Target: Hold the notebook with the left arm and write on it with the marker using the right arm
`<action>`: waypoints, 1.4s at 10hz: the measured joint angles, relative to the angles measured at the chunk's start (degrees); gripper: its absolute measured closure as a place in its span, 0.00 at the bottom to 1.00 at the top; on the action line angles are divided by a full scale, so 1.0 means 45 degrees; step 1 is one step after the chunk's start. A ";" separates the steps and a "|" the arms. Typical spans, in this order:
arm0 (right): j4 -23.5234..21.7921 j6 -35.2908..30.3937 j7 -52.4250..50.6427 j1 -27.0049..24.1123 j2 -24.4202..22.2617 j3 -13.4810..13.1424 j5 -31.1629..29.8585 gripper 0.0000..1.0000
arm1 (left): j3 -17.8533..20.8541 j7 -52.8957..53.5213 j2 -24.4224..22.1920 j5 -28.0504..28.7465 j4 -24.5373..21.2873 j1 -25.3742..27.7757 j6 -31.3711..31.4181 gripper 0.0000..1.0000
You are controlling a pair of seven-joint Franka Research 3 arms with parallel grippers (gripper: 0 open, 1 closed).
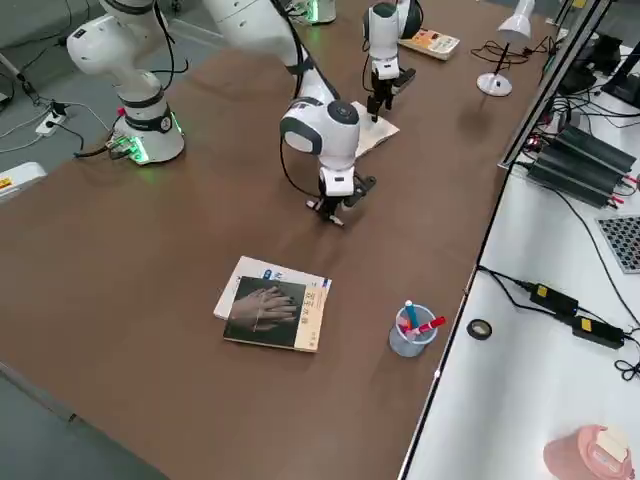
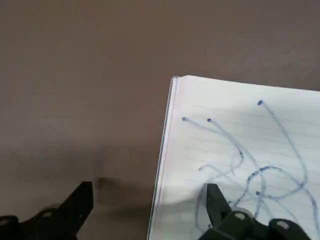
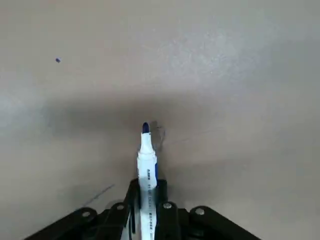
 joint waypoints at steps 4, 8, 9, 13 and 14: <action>0.1029 -0.2181 0.0189 0.0304 -0.0001 0.0122 0.2716 0.83 | 0.0002 0.0000 0.0000 0.0000 0.0000 0.0000 0.0000 0.00; 0.2717 -0.5313 0.0297 0.0510 -0.0260 0.0131 0.6644 0.83 | 0.0003 0.0000 0.0000 0.0000 0.0000 0.0000 0.0000 0.00; 0.2940 -0.5920 0.0348 0.0513 -0.0356 0.0124 0.7624 0.83 | 0.0003 0.0000 0.0000 0.0000 0.0000 0.0000 0.0000 0.00; 0.3031 -0.6901 0.0395 0.0516 -0.0469 0.0085 1.0188 0.83 | 0.0003 0.0000 0.0000 0.0000 0.0000 0.0000 0.0000 0.00; 0.3005 -0.6999 0.0395 0.0542 -0.0462 0.0093 1.0636 0.83 | 0.0003 0.0000 0.0000 0.0000 0.0000 0.0000 0.0000 0.00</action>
